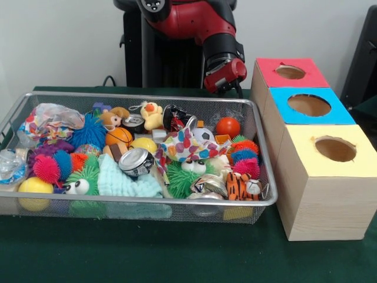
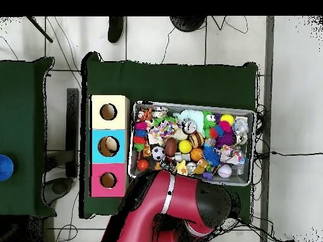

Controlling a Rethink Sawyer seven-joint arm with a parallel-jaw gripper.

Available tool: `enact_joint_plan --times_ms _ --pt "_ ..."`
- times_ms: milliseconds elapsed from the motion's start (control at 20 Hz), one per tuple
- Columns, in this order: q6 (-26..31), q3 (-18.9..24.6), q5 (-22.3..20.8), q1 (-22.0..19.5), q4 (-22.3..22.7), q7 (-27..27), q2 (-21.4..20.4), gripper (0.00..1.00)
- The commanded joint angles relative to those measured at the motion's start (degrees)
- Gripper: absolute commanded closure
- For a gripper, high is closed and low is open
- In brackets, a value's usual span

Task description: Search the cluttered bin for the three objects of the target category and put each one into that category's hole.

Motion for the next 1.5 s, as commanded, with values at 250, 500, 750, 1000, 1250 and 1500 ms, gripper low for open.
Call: enact_joint_plan --times_ms 250,500,750,1000,1250,1500 --pt "-3.2 -2.1 -0.7 0.1 8.4 15.1 15.3 0.0" --pt "-4.7 -2.9 -0.9 0.2 8.6 16.0 17.4 0.0" --pt "-5.3 -3.2 -1.4 0.0 8.4 16.5 19.1 0.0" --pt "-5.1 -3.8 -0.6 0.4 9.1 16.0 19.7 0.0" --pt "0.1 -4.4 0.0 1.7 11.6 14.6 17.0 0.0" --pt "8.2 -2.1 11.1 5.9 23.2 10.0 6.4 0.0"
